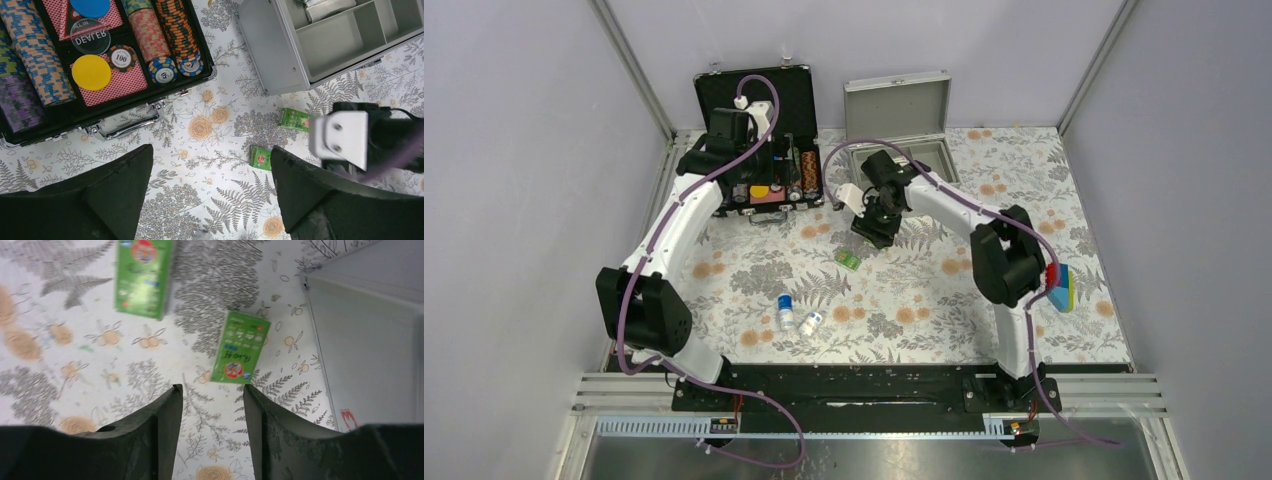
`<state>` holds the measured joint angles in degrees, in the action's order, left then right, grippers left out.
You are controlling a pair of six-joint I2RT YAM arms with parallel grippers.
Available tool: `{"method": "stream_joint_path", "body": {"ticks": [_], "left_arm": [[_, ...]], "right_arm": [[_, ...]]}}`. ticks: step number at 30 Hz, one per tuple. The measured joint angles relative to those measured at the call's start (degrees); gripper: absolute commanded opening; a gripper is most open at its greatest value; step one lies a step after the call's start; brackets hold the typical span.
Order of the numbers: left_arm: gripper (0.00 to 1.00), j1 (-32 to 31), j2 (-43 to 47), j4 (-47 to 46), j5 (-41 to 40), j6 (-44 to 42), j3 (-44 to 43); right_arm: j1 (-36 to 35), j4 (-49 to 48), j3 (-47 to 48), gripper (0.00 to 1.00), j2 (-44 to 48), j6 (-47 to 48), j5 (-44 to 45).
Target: Organize the medicine kit
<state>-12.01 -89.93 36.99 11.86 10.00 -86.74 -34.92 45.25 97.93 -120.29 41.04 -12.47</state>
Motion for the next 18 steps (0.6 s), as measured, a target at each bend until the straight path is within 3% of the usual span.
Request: {"method": "stream_joint_path", "body": {"ticks": [8, 18], "left_arm": [[0.86, 0.0, 0.0, 0.0, 0.4, 0.2, 0.0], [0.86, 0.1, 0.3, 0.2, 1.1, 0.6, 1.5]], "right_arm": [[-1.2, -3.8, -10.9, 0.57, 10.8, 12.9, -8.3], [-1.5, -4.1, -2.4, 0.54, 1.2, 15.7, -3.4]]}}
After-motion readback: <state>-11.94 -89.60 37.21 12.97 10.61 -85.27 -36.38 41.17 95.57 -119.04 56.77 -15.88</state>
